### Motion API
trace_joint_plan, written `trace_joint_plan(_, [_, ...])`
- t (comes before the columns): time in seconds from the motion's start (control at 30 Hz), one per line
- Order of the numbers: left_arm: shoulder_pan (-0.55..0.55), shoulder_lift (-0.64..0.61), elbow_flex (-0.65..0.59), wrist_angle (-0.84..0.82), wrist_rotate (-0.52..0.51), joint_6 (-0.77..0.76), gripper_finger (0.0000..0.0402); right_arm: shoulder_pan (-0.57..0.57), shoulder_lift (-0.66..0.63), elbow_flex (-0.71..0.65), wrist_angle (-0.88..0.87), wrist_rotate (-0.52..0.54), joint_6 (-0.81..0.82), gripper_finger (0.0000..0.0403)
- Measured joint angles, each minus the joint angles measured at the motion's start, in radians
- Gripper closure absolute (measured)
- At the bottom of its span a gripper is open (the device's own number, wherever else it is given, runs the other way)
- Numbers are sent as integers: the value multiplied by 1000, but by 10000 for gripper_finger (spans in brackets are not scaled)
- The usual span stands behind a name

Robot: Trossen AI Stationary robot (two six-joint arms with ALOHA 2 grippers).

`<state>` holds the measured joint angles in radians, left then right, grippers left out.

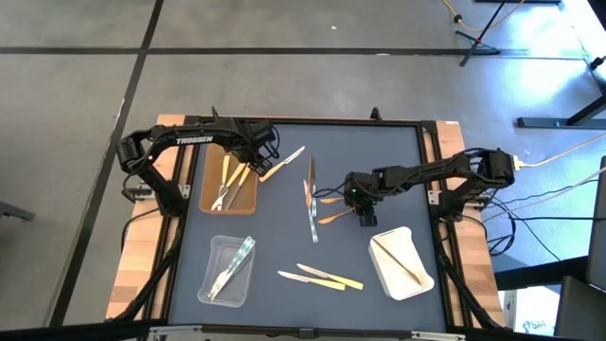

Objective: Sort silverware by color (type)
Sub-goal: Put the gold knife into the white bin

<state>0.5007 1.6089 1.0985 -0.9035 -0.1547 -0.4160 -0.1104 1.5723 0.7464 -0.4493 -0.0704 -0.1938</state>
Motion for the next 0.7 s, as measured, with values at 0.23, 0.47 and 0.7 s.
trace_joint_plan(0.23, [0,0,0,0,0,0,243,0,0,0,-6,3,-23,244])
trace_joint_plan(0.47, [0,0,0,0,0,0,243,0,0,10,-36,6,-24,244])
trace_joint_plan(0.7, [0,0,0,0,0,0,243,-2,3,56,-91,14,-26,244])
